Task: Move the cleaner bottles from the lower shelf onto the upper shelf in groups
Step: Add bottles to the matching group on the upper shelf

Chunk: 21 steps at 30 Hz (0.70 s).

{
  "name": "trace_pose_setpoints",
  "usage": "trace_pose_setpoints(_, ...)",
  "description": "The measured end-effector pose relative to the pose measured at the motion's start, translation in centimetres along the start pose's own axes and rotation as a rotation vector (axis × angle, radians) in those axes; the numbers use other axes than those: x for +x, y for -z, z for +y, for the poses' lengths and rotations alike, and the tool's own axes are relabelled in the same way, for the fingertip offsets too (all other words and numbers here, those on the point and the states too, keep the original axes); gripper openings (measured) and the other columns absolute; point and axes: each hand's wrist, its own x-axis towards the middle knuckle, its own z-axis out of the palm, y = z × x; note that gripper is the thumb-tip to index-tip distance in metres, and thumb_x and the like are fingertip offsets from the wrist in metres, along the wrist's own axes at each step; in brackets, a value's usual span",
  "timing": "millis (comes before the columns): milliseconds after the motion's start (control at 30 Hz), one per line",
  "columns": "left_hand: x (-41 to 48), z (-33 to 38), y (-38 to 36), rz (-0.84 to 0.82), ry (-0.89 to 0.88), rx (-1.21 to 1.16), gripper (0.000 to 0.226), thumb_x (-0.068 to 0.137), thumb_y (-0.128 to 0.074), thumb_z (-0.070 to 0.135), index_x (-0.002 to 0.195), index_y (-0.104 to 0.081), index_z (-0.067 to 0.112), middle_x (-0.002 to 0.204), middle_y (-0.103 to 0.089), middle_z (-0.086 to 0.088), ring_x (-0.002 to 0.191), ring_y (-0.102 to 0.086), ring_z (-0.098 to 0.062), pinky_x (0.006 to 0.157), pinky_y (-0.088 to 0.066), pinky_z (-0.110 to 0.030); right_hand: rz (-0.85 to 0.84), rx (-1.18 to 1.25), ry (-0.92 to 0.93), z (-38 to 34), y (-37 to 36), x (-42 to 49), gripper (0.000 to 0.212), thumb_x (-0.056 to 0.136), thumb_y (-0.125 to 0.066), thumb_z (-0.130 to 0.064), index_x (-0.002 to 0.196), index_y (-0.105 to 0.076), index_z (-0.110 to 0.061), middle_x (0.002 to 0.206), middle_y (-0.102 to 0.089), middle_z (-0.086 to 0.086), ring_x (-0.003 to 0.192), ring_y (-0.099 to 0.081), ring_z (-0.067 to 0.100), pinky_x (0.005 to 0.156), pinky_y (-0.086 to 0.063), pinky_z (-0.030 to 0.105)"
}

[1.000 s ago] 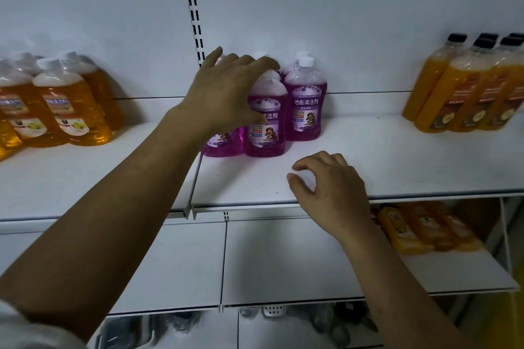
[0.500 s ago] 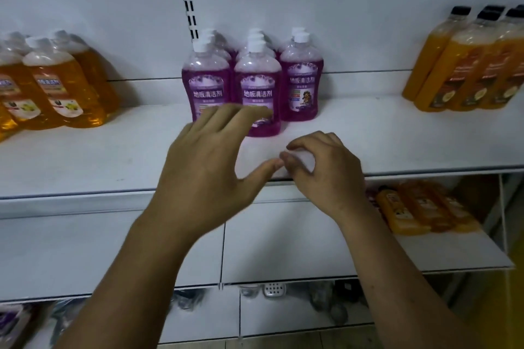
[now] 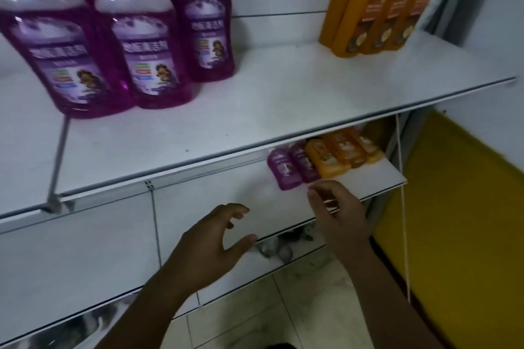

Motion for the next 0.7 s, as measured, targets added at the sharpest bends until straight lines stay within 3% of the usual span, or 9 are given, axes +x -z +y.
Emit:
trace_pose_setpoints(167,5.5,-2.8,-5.3,-0.072,0.144,-0.118,0.057,0.088,-0.072,0.061,0.138,-0.052,0.042,0.129,-0.058,0.019,0.110,-0.059,0.002,0.093,-0.056,-0.030,-0.035,-0.078,-0.254,7.1,0.3,2.5,0.014,0.098,-0.070,-0.028,0.111,-0.067,-0.024,0.104,-0.070,-0.004,0.093,-0.067,0.010,0.079,-0.058,0.033)
trace_pose_setpoints(300,9.0,-3.1,-9.4,-0.086,0.283,-0.211,0.056,0.088,-0.075,0.054,0.137,-0.053,0.037,0.127,-0.059,0.013,0.109,-0.060,-0.006,0.091,-0.058,-0.030,-0.086,-0.112,-0.344,12.5,1.9,6.9,0.025,0.097,-0.073,-0.032,0.117,-0.065,-0.020,0.110,-0.067,0.000,0.094,-0.064,0.013,0.074,-0.049,0.022)
trace_pose_setpoints(367,11.3,-2.7,-11.8,-0.066,0.389,-0.283,0.059,0.086,-0.078,0.052,0.137,-0.053,0.034,0.128,-0.061,0.007,0.108,-0.063,-0.012,0.088,-0.057,-0.028,-0.073,-0.094,-0.427,15.5,2.8,9.7,0.036,0.094,-0.076,-0.036,0.122,-0.063,-0.018,0.111,-0.065,0.002,0.096,-0.064,0.019,0.078,-0.051,0.030)
trace_pose_setpoints(467,15.4,-1.2,-15.2,0.031,0.586,-0.386,0.066,0.087,-0.079,0.050,0.141,-0.051,0.027,0.131,-0.062,-0.002,0.113,-0.066,-0.022,0.084,-0.056,-0.029,-0.034,0.088,-0.700,19.9,3.9,13.9,0.054,0.087,-0.081,-0.046,0.127,-0.060,-0.016,0.110,-0.068,0.008,0.092,-0.066,0.024,0.080,-0.056,0.043)
trace_pose_setpoints(533,18.5,-0.8,-17.2,0.092,0.689,-0.437,0.072,0.086,-0.079,0.051,0.146,-0.049,0.023,0.134,-0.062,-0.008,0.115,-0.065,-0.024,0.092,-0.058,-0.036,-0.061,0.232,-0.898,21.8,4.3,16.2,0.060,0.085,-0.081,-0.051,0.127,-0.055,-0.018,0.109,-0.067,0.009,0.097,-0.069,0.030,0.085,-0.060,0.046)
trace_pose_setpoints(600,21.3,-0.9,-18.9,0.146,0.781,-0.505,0.080,0.085,-0.082,0.050,0.150,-0.045,0.021,0.137,-0.062,-0.012,0.115,-0.065,-0.027,0.100,-0.057,-0.044,-0.117,0.363,-1.030,23.1,4.4,17.5,0.058,0.083,-0.083,-0.053,0.119,-0.058,-0.015,0.110,-0.067,0.009,0.101,-0.071,0.031,0.091,-0.062,0.048)
trace_pose_setpoints(700,24.8,-1.0,-20.6,0.223,0.880,-0.677,0.084,0.086,-0.085,0.034,0.155,-0.041,0.014,0.141,-0.058,-0.019,0.117,-0.064,-0.032,0.099,-0.058,-0.048,-0.180,0.529,-1.110,24.3,4.0,18.5,0.052,0.084,-0.083,-0.049,0.113,-0.065,-0.010,0.115,-0.068,0.012,0.106,-0.070,0.032,0.097,-0.059,0.050)
